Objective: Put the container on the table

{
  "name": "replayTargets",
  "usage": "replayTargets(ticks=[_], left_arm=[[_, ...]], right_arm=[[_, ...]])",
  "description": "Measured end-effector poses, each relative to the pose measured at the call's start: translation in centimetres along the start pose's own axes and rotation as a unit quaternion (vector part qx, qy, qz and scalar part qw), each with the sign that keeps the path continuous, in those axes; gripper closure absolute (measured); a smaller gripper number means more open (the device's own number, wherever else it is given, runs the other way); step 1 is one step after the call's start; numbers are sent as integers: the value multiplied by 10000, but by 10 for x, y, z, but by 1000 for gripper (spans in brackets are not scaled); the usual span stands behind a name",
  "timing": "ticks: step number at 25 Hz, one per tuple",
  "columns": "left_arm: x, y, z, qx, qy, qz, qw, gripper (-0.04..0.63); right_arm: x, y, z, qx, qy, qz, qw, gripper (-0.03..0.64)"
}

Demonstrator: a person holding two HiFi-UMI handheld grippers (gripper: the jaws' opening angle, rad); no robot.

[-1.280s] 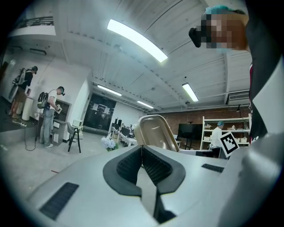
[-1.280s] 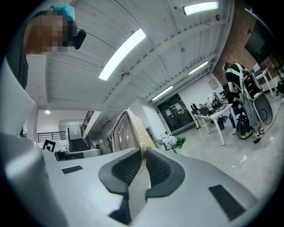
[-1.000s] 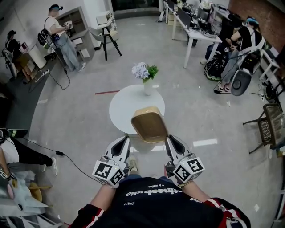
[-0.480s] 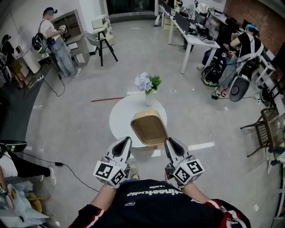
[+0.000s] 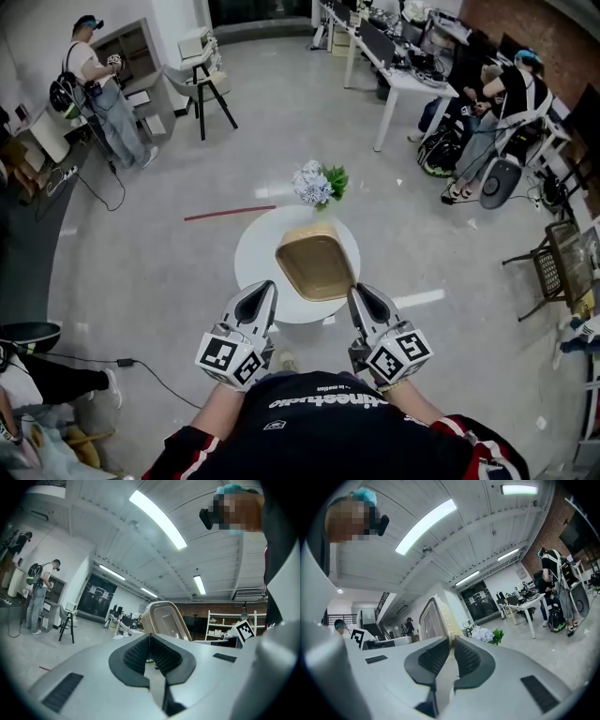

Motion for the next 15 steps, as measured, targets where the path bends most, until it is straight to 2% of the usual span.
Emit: replayTargets(ticks=[7,15], left_arm=[[1,17,46,-326,36,33,9995,571],[0,33,60,-557,53,78,9984,571]], right_arm=[[-8,36,8,-158,-10,-196,9997,565],[-7,38,6,-476,-25,-336,9983,565]])
Point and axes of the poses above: the fingertips, and each gripper's own axes: y forward along the fingers, z to its left, x out of its top, the point moved 9 cm from there along -y, backward along the fingers, and after that the axes turned 10 degrees about y, right-handed, at the moved point
